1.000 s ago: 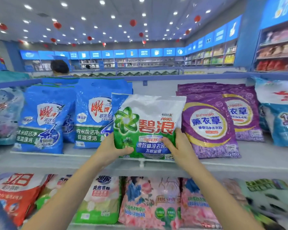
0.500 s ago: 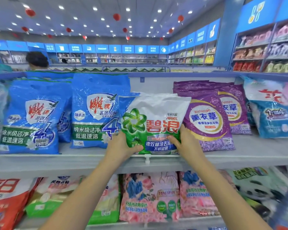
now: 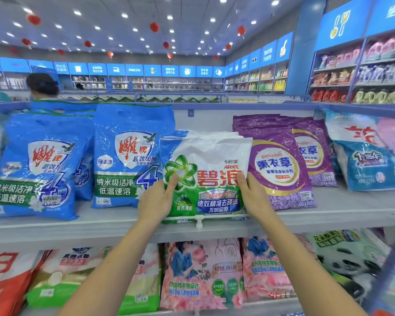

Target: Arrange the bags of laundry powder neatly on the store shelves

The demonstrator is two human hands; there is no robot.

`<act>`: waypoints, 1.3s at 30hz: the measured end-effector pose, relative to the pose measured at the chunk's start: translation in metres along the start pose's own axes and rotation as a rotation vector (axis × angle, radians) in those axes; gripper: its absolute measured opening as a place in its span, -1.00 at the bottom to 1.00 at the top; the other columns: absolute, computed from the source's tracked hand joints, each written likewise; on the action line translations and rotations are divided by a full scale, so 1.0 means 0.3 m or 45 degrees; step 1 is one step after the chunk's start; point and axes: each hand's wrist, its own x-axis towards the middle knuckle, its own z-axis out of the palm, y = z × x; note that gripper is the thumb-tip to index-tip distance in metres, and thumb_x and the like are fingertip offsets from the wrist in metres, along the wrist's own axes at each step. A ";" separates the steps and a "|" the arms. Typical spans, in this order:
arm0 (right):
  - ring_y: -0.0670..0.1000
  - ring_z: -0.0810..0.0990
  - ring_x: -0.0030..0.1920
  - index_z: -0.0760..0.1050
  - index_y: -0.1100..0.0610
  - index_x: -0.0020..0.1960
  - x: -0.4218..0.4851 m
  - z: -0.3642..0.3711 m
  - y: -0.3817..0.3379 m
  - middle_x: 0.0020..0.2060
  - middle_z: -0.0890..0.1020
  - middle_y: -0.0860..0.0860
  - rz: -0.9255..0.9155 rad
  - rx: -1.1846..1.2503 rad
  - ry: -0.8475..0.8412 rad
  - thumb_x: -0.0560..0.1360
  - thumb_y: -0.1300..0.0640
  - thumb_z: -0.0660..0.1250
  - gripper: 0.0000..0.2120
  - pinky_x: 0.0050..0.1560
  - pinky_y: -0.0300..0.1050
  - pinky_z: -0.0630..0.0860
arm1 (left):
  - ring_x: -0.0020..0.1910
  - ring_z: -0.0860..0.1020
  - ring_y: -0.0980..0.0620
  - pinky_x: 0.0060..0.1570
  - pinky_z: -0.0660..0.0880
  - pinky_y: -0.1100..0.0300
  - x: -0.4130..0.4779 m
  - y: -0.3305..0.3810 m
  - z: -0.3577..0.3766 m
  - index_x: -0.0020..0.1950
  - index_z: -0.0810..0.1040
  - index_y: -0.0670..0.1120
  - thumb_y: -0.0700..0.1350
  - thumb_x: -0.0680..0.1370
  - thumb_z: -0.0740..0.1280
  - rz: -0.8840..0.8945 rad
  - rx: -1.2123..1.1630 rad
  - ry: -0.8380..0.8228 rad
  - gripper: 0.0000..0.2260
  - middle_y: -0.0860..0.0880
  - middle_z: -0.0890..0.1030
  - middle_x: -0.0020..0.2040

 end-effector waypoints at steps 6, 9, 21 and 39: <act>-0.01 0.51 -0.24 0.46 0.09 -0.13 0.042 -0.031 -0.018 -0.24 0.56 -0.04 0.054 -0.166 -0.072 0.58 -0.16 0.03 -0.61 -0.29 -0.11 0.36 | -0.32 0.41 -0.07 -0.22 0.36 0.07 0.014 -0.004 0.003 -0.36 0.27 -0.09 0.35 0.50 -0.08 -0.015 0.003 0.008 -0.46 -0.04 0.38 -0.38; -0.02 0.40 -0.40 0.31 0.07 -0.36 0.035 -0.044 -0.021 -0.43 0.44 -0.04 0.066 -0.152 -0.006 0.58 -0.15 0.07 -0.57 -0.39 -0.12 0.24 | -0.37 0.39 -0.05 -0.26 0.33 0.09 0.012 -0.006 -0.009 -0.37 0.27 -0.09 0.35 0.50 -0.03 -0.003 -0.046 0.000 -0.46 -0.03 0.37 -0.40; -0.05 0.41 -0.39 0.41 0.12 -0.28 0.019 -0.060 -0.028 -0.42 0.47 -0.04 -0.003 -0.123 0.096 0.56 -0.04 0.20 -0.68 -0.30 -0.13 0.30 | -0.06 0.57 -0.09 0.04 0.51 0.05 0.033 -0.005 -0.070 -0.13 0.55 -0.16 -0.16 0.43 0.42 -0.411 -1.395 -0.308 -0.90 -0.09 0.65 -0.16; -0.25 0.56 -0.22 0.52 -0.21 -0.22 -0.833 -0.762 0.274 -0.23 0.63 -0.25 0.088 -0.005 0.691 0.54 0.27 0.26 -0.63 -0.20 -0.43 0.47 | -0.29 0.57 0.18 -0.25 0.47 0.48 -0.523 0.150 0.150 -0.20 0.53 0.05 -0.19 0.50 0.33 0.325 -0.828 -0.224 -0.86 0.04 0.61 -0.29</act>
